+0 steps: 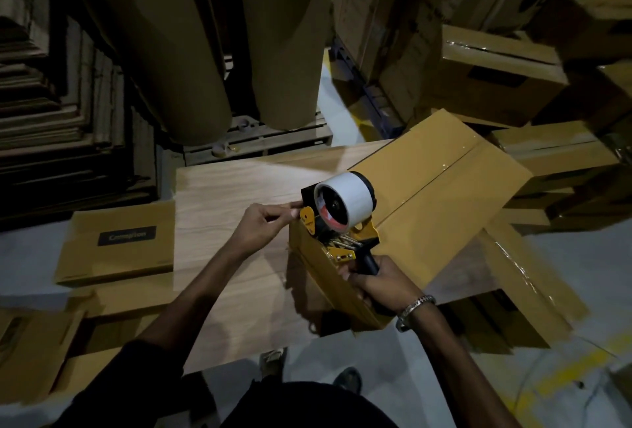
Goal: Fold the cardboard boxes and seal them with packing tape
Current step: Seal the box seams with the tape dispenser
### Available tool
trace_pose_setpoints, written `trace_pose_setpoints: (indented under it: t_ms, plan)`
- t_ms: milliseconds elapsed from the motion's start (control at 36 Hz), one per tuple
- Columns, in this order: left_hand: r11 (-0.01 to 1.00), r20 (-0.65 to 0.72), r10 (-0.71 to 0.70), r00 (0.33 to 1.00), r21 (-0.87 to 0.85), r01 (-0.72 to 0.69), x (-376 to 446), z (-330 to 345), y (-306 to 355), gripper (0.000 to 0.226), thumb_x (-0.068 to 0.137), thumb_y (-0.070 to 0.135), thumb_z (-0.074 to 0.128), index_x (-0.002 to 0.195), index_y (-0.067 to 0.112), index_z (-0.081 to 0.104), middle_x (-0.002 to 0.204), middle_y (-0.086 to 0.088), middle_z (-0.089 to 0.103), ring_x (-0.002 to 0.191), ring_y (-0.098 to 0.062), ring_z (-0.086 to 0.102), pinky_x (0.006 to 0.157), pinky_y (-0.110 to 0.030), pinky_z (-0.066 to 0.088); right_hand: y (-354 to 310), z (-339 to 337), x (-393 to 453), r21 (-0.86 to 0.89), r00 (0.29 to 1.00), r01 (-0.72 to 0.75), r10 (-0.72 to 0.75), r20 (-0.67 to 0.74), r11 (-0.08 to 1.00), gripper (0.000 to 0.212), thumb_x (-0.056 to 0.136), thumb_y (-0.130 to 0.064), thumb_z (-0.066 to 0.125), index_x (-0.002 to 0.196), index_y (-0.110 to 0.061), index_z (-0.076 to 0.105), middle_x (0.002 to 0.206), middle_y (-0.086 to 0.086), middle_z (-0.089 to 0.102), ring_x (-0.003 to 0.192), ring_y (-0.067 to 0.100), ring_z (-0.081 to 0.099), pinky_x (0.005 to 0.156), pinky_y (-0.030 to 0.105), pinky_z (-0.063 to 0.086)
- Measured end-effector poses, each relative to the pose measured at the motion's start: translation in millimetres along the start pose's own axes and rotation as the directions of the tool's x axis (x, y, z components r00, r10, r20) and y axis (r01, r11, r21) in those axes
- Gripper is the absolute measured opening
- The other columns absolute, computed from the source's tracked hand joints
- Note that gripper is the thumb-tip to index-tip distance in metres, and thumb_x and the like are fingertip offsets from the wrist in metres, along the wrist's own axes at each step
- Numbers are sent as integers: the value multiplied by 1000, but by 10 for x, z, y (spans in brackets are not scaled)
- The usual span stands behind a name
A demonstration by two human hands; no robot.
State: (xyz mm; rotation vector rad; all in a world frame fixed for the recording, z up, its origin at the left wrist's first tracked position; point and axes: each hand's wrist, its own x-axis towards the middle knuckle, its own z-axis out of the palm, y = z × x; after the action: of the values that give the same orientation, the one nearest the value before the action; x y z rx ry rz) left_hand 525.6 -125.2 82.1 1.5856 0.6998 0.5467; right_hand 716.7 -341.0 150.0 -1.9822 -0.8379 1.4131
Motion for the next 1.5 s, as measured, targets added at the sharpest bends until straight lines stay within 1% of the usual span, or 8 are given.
trace_pose_setpoints:
  t_ms: [167,472,583,667,861,1028,1250,1500]
  plan:
    - [966,15,168,986,197,-168,62,-47,-35,29,85,13,83,113,20,81,125,7,74,122,-10,69,108,-36,53,-25,-10,-5,-14,1000,-8,8,-2,1000,8,98,-9,67,101,-10,75,57,-18,66,51,7,58,55,26,49]
    - [770,9,465,885,489,-410,79,-94,-220,24,92,26,75,113,18,82,123,11,71,108,-10,74,86,-37,62,43,190,-179,-105,988,-3,-14,-156,994,6,91,-30,78,91,-25,75,62,-5,67,53,11,62,55,31,51]
    - [745,71,502,862,471,-472,57,-128,-221,22,96,15,74,117,18,82,130,7,71,117,-10,71,94,-39,61,179,230,-422,-202,973,-28,-19,-231,979,23,88,-32,78,78,-14,69,58,0,68,48,9,61,48,28,46]
    - [693,80,530,844,532,-485,26,-117,-212,22,102,25,69,121,24,80,132,9,71,121,-11,69,94,-39,60,304,223,-525,-188,970,-54,7,-242,981,31,90,-34,79,74,-10,66,56,5,67,46,16,60,50,33,47]
    - [416,343,607,716,631,-655,14,54,-259,28,93,15,78,117,30,80,129,11,73,133,-17,61,109,-41,46,211,249,-515,-154,975,-93,58,-215,984,35,95,-31,76,64,-21,63,53,3,64,44,15,56,50,27,47]
    - [415,389,640,663,552,-724,-21,79,-393,29,101,7,64,127,14,75,143,-2,65,142,-25,53,120,-45,39,189,260,-543,-151,969,-121,83,-231,981,34,94,-25,76,63,-23,64,51,1,64,44,16,56,53,33,49]
    - [538,224,649,727,541,-647,-80,170,-404,33,94,1,77,122,17,77,137,1,68,139,-18,57,117,-47,45,208,298,-600,-159,966,-76,34,-256,984,22,93,-32,77,83,-14,68,63,6,72,52,23,66,55,36,54]
    - [617,231,510,828,573,-540,-244,209,-125,28,99,17,75,127,20,76,138,3,68,141,-17,54,117,-48,44,665,169,-874,-214,962,-95,34,-269,972,23,89,-22,77,73,-13,64,59,5,70,52,24,66,58,44,57]
